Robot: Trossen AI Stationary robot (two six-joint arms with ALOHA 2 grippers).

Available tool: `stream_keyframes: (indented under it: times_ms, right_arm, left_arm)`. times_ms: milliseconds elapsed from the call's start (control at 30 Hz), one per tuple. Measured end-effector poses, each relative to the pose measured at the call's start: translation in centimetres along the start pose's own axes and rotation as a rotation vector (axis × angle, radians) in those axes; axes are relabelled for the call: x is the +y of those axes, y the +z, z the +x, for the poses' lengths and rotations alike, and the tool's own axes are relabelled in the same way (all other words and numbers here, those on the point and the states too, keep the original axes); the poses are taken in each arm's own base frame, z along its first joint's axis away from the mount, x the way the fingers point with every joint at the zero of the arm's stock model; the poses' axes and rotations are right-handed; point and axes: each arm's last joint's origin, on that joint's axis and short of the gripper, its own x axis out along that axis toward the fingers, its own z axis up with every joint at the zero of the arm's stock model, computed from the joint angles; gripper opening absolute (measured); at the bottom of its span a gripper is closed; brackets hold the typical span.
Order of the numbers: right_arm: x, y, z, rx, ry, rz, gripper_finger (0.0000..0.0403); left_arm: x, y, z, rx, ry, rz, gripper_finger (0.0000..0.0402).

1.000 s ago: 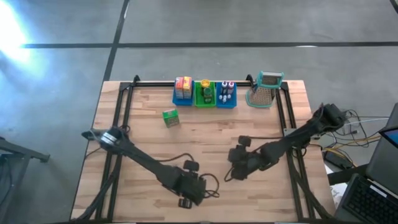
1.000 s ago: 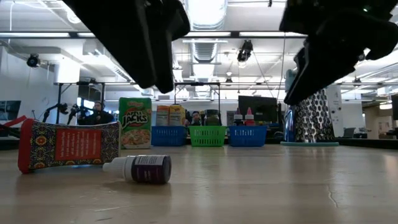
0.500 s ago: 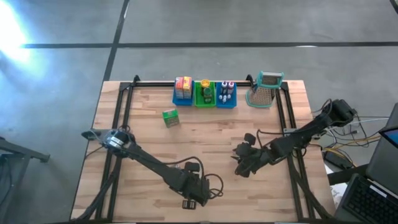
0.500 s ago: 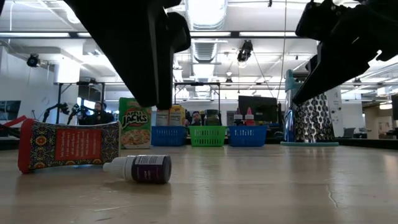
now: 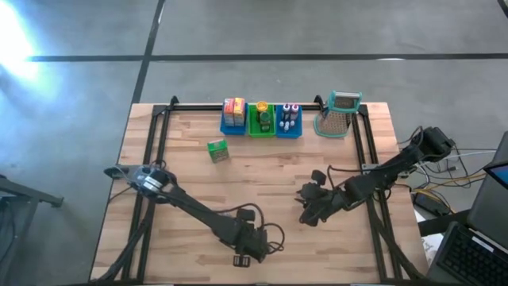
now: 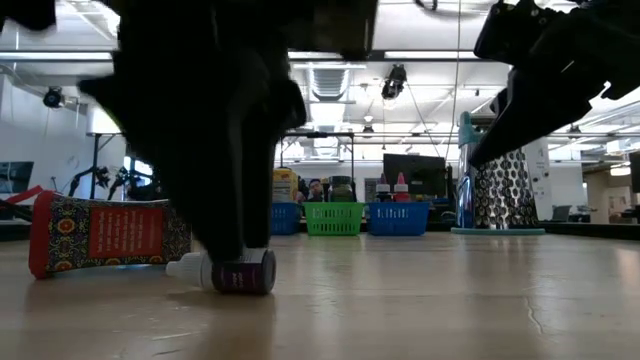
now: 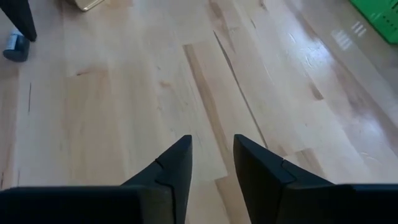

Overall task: Pick & Place Kitchen Items
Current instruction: Put the small purple food coloring bottle into the right blue bin

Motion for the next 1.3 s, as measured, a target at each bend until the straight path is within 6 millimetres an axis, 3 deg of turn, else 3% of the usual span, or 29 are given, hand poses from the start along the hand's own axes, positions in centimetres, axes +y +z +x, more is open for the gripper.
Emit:
stream_keyframes:
  times_ms: [267, 567, 933, 1100, 1300]
  right_arm:
    - [0.0, 0.0, 0.0, -0.006, -0.005, 0.001, 0.0101]
    - [0.0, -0.1, 0.0, -0.008, -0.007, -0.01, 0.0081]
    - [0.0, -0.1, 0.1, -0.013, -0.005, -0.018, 0.0066]
    - [0.0, -0.1, 0.1, -0.012, -0.005, -0.023, 0.0078]
    - [0.2, -0.4, 0.2, -0.057, 0.021, -0.045, 0.0098]
  left_arm:
    - [-0.4, 0.3, 1.8, -0.013, -0.02, 0.026, 0.0174]
    - [-0.3, 0.1, 2.1, -0.009, -0.018, 0.017, 0.0171]
    - [-0.3, 0.1, 2.1, -0.007, -0.024, 0.021, 0.0092]
    - [-0.2, 0.3, 1.5, -0.036, 0.003, 0.039, 0.0086]
    - [0.2, 1.1, -1.7, -0.231, 0.194, 0.047, 0.0086]
